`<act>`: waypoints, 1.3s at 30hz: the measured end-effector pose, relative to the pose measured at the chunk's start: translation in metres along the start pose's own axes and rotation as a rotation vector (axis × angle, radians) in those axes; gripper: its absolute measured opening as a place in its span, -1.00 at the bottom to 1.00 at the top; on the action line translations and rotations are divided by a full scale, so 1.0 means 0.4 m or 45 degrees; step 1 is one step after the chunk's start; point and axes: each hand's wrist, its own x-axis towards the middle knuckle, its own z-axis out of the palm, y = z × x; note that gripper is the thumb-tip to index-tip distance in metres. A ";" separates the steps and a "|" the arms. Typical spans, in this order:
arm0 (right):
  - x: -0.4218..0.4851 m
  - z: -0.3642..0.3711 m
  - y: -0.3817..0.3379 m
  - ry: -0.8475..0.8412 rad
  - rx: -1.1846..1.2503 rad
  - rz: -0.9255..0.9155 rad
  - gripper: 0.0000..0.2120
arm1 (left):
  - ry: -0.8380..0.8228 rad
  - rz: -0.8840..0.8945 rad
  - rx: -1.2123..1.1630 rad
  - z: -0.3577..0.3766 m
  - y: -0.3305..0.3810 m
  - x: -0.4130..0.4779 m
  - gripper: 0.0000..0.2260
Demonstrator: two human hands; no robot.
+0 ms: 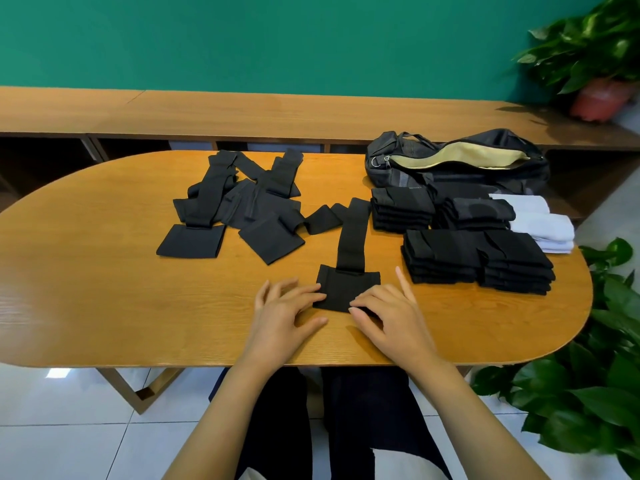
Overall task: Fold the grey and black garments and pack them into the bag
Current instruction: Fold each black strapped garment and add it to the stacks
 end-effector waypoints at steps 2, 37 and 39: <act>-0.001 -0.001 0.002 0.002 0.034 0.012 -0.66 | 0.037 -0.001 -0.009 0.005 -0.004 0.000 -0.70; 0.001 -0.009 0.008 0.107 0.380 0.260 -0.71 | 0.132 -0.057 -0.113 0.001 0.010 0.005 -0.77; -0.005 -0.011 0.007 0.113 0.367 0.283 -0.66 | 0.180 -0.094 -0.130 0.002 0.008 0.007 -0.81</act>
